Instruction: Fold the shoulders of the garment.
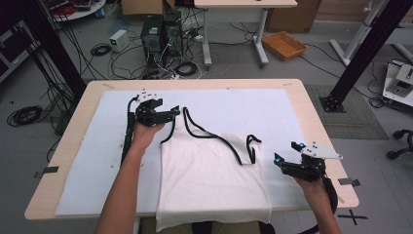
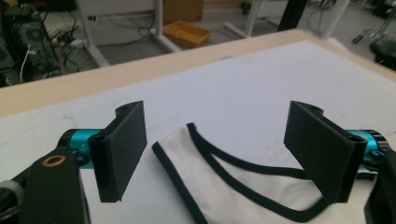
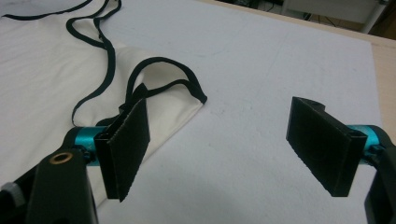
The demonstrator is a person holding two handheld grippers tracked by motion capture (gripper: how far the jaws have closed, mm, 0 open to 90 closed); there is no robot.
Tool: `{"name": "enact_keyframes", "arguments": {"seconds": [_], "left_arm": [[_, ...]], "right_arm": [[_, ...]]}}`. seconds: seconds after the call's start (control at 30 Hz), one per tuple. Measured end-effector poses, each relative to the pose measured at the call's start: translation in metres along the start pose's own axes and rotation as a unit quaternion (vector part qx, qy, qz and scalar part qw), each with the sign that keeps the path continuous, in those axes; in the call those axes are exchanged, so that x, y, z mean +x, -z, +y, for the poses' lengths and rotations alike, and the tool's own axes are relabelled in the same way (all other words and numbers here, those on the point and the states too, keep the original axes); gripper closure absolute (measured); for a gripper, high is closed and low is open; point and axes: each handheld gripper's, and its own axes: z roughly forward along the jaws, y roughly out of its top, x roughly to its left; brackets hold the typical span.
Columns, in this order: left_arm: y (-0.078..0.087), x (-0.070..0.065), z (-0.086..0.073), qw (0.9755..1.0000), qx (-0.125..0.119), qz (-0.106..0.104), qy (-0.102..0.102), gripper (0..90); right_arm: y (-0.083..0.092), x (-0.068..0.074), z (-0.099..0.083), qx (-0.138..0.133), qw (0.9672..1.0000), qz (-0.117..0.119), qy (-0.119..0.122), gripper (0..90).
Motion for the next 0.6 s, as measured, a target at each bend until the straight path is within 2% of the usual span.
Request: {"name": "enact_keyframes", "arguments": {"seconds": [0.07, 0.13, 0.23, 0.33, 0.4, 0.47, 0.53, 0.57, 0.6], "left_arm": [[-0.013, 0.002, -0.003, 0.9995, 0.029, 0.016, -0.004, 22.6], [-0.024, 0.003, -0.008, 0.9978, 0.055, 0.036, -0.010, 27.3], [-0.041, 0.005, -0.015, 0.9935, 0.093, 0.062, -0.020, 29.5], [-0.051, 0.004, -0.022, 0.9909, 0.111, 0.070, -0.030, 33.7], [-0.056, 0.006, -0.026, 0.9900, 0.122, 0.067, -0.024, 38.3], [-0.060, 0.006, -0.031, 0.9881, 0.136, 0.068, -0.026, 41.4], [-0.062, 0.007, -0.034, 0.9874, 0.143, 0.063, -0.021, 45.8], [-0.062, 0.007, -0.034, 0.9879, 0.141, 0.063, -0.020, 47.1], [-0.062, 0.006, -0.034, 0.9881, 0.140, 0.058, -0.023, 52.3]], "right_arm": [[0.001, 0.000, -0.001, 0.000, 1.0000, -0.002, 0.001, 21.5], [0.003, 0.000, -0.003, 0.001, 1.0000, -0.002, -0.004, 21.4], [0.004, 0.001, -0.004, 0.004, 1.0000, -0.001, -0.006, 21.5], [0.005, 0.002, -0.005, 0.006, 1.0000, 0.000, -0.006, 21.5], [0.005, 0.003, -0.006, 0.006, 1.0000, 0.000, -0.005, 21.5], [0.005, 0.003, -0.006, 0.006, 1.0000, 0.001, -0.007, 21.4], [0.005, 0.003, -0.006, 0.007, 0.9999, 0.001, -0.008, 21.5], [0.004, 0.003, -0.006, 0.007, 0.9999, 0.001, -0.008, 21.4], [0.004, 0.003, -0.006, 0.009, 0.9999, 0.001, -0.009, 21.5]]}}
